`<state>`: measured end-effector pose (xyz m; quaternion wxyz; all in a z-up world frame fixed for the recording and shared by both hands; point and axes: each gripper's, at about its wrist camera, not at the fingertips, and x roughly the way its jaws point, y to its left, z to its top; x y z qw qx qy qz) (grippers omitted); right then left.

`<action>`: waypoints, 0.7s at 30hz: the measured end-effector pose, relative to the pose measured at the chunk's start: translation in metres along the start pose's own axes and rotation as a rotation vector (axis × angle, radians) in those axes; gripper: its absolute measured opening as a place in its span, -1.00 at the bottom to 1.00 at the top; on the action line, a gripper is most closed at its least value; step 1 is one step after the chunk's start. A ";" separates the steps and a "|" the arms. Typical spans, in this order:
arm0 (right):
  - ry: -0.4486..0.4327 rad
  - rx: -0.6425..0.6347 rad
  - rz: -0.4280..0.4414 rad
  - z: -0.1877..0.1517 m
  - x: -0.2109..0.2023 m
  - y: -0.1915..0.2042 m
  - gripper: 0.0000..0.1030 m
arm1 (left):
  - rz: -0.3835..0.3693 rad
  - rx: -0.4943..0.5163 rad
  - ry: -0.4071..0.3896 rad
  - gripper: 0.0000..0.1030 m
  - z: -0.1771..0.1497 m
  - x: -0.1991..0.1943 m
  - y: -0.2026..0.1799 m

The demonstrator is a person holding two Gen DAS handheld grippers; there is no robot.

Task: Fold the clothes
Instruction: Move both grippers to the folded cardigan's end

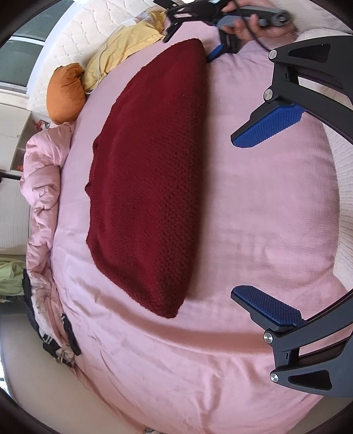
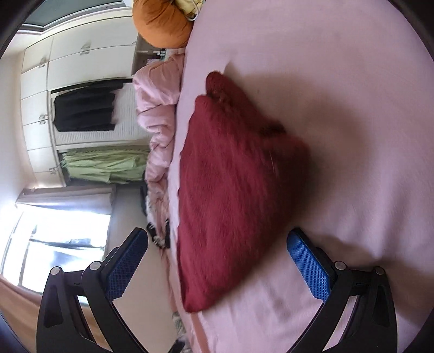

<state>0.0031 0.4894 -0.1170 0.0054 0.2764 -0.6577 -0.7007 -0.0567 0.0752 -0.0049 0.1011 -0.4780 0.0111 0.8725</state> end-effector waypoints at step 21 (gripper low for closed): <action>-0.138 -0.150 -0.105 0.009 0.019 -0.019 -0.64 | -0.071 -0.046 0.048 0.98 0.005 0.014 0.005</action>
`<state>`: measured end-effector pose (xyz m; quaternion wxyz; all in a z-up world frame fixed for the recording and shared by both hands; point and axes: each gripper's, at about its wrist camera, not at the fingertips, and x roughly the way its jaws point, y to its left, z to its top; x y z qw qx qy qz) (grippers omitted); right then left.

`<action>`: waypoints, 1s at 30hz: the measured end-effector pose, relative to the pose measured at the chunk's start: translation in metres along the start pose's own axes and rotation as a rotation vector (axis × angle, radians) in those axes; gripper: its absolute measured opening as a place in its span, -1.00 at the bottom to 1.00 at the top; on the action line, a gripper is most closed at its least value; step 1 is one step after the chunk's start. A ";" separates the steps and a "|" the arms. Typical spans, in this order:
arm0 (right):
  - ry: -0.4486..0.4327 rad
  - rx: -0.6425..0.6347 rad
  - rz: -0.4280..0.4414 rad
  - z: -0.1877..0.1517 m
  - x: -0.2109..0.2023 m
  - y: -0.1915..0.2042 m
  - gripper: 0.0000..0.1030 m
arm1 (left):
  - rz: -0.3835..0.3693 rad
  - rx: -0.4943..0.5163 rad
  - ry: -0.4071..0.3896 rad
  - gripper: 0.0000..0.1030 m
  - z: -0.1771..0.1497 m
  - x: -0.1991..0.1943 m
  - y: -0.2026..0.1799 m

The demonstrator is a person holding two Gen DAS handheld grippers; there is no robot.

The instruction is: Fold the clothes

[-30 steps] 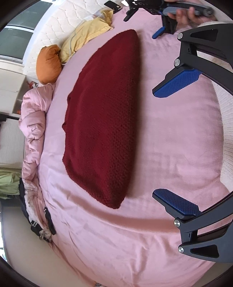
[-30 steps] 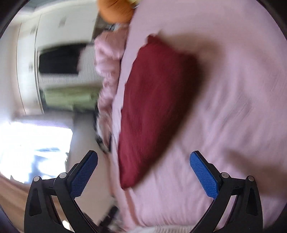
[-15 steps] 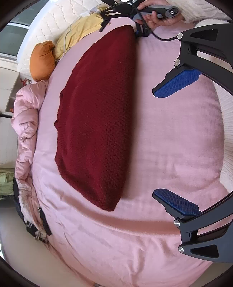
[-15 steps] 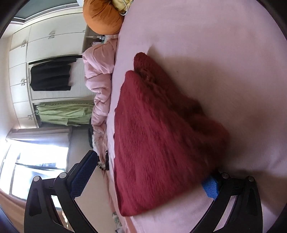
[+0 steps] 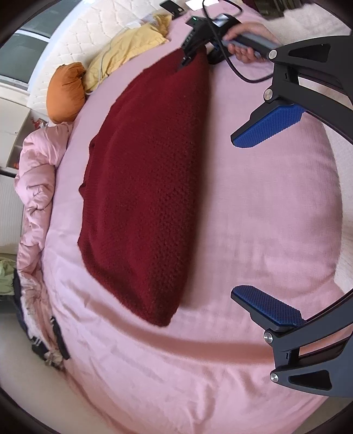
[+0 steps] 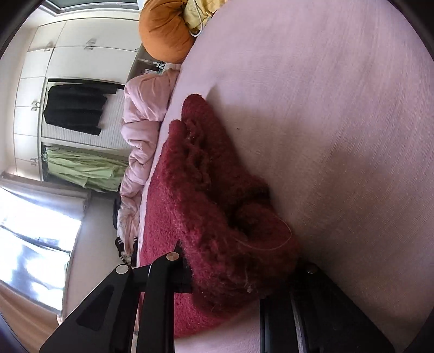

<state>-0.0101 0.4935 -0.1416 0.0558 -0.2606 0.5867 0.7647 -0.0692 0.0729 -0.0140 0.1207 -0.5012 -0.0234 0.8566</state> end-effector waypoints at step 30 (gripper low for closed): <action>-0.032 -0.130 -0.069 -0.010 0.003 0.027 -0.59 | 0.100 0.239 -0.181 0.99 0.072 0.148 -0.065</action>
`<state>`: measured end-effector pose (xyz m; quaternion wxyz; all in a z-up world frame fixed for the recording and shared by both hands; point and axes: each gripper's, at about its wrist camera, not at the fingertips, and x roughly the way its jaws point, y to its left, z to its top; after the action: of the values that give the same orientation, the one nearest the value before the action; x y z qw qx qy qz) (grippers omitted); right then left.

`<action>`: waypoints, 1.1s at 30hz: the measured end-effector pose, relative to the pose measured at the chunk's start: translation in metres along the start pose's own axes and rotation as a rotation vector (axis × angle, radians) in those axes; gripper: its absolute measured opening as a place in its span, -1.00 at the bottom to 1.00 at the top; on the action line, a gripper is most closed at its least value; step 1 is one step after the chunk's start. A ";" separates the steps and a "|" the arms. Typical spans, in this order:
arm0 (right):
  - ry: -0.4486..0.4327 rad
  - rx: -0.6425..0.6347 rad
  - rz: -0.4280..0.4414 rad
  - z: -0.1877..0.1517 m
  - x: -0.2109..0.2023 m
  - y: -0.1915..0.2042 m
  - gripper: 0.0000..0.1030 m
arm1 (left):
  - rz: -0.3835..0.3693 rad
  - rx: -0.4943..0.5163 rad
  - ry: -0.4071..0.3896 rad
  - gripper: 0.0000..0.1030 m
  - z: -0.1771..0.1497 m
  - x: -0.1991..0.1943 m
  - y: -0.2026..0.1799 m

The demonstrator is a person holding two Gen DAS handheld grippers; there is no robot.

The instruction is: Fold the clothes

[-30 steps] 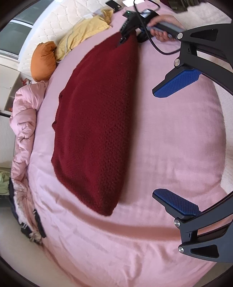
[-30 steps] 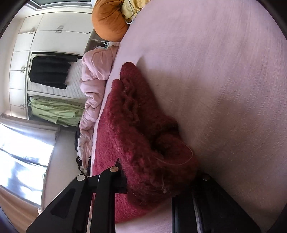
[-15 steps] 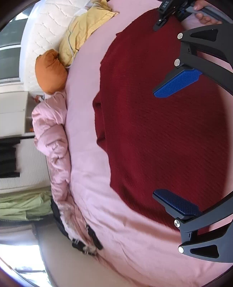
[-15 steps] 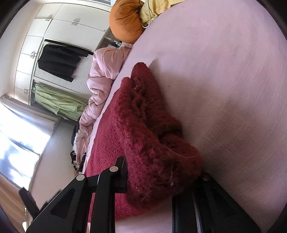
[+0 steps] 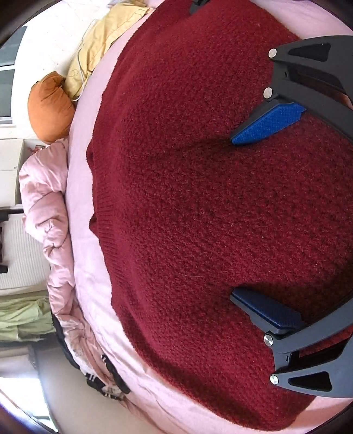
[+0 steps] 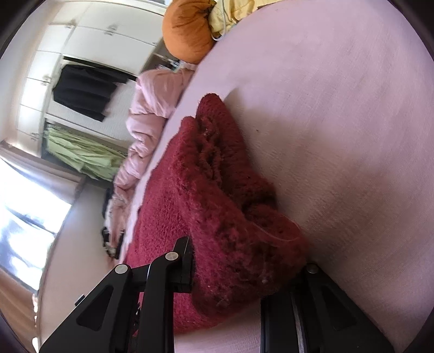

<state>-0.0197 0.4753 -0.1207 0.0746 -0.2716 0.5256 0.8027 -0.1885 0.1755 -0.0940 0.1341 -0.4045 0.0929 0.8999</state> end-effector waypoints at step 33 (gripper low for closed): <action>0.067 -0.860 -0.132 -0.116 0.075 0.307 -0.54 | 0.250 -1.087 -0.461 0.71 -0.092 -0.162 0.230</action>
<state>-0.1658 0.2261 0.0529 -0.0111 -0.3370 0.1273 0.9328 -0.0939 -0.0941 -0.0187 -0.1818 -0.1957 -0.3648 0.8919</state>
